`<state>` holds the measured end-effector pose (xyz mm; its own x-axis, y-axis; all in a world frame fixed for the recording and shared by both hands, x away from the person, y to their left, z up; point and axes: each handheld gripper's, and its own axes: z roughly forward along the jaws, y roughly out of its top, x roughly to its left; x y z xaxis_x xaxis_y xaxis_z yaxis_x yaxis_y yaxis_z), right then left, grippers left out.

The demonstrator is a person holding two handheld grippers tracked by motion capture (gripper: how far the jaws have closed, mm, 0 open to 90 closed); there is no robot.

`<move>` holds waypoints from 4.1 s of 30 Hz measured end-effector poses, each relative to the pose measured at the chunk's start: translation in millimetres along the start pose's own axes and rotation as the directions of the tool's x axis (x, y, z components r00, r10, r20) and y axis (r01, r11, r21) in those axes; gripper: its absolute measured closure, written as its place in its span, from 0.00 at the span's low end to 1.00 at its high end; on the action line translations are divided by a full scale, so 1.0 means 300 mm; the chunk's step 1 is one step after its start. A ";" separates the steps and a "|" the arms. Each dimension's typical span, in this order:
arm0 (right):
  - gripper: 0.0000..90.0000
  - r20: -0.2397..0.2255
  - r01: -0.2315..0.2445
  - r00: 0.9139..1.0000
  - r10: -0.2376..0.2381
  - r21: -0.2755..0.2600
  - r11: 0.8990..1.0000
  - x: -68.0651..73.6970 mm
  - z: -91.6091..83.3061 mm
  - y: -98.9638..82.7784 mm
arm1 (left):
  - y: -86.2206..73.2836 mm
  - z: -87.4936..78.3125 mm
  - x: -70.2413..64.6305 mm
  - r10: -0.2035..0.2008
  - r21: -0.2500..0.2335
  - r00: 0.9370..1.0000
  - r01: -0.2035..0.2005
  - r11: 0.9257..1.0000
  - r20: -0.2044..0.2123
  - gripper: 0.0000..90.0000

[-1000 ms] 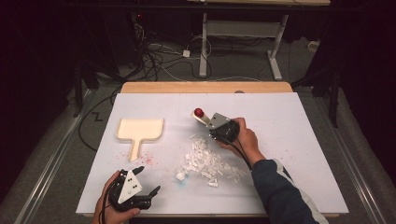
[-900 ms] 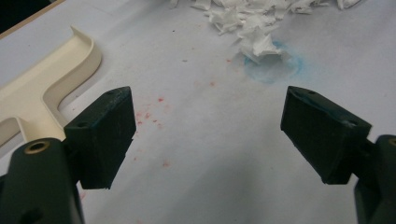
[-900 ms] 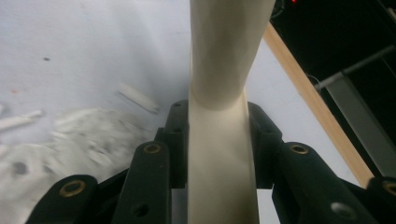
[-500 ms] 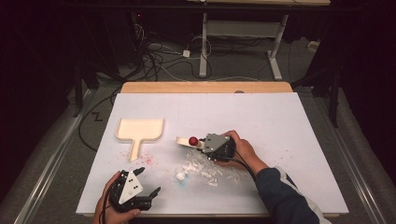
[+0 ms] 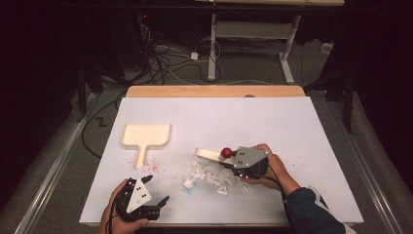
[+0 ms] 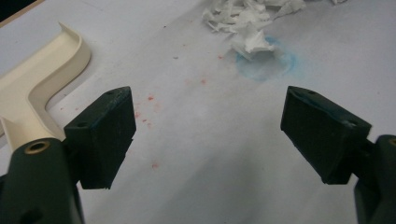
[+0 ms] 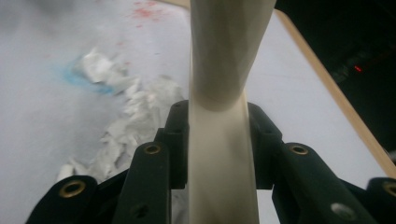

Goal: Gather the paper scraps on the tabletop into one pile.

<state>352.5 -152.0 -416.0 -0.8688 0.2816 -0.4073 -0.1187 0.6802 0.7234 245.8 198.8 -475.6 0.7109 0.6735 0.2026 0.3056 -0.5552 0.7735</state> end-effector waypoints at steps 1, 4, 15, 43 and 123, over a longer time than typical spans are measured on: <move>0.76 0.017 -0.014 1.000 0.014 0.010 1.000 -0.010 -0.014 0.002 | 0.001 0.000 0.000 0.002 -0.001 1.000 -0.002 1.000 -0.001 0.19; 0.76 0.080 -0.084 0.993 0.082 0.017 0.996 -0.032 -0.067 0.003 | 0.001 -0.003 0.000 0.002 -0.004 1.000 -0.002 1.000 -0.002 0.19; 0.76 0.329 -0.298 0.917 0.225 0.189 0.936 0.015 -0.203 -0.093 | 0.005 -0.013 -0.009 0.021 -0.009 1.000 -0.021 1.000 -0.014 0.19; 0.76 0.364 -0.524 0.804 0.471 0.059 0.849 0.170 0.015 0.061 | 0.027 -0.001 -0.007 0.022 -0.059 1.000 -0.022 0.998 0.009 0.21; 0.76 -0.032 -0.364 0.928 0.371 0.143 0.921 0.203 -0.376 -0.173 | 0.024 -0.012 0.008 -0.002 -0.055 1.000 0.000 0.998 -0.032 0.19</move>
<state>251.6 -246.5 -415.4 -0.8658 0.4920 -0.0911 0.2754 0.6205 0.7343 247.3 198.1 -467.4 0.6900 0.6896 0.2200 0.2703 -0.5274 0.8055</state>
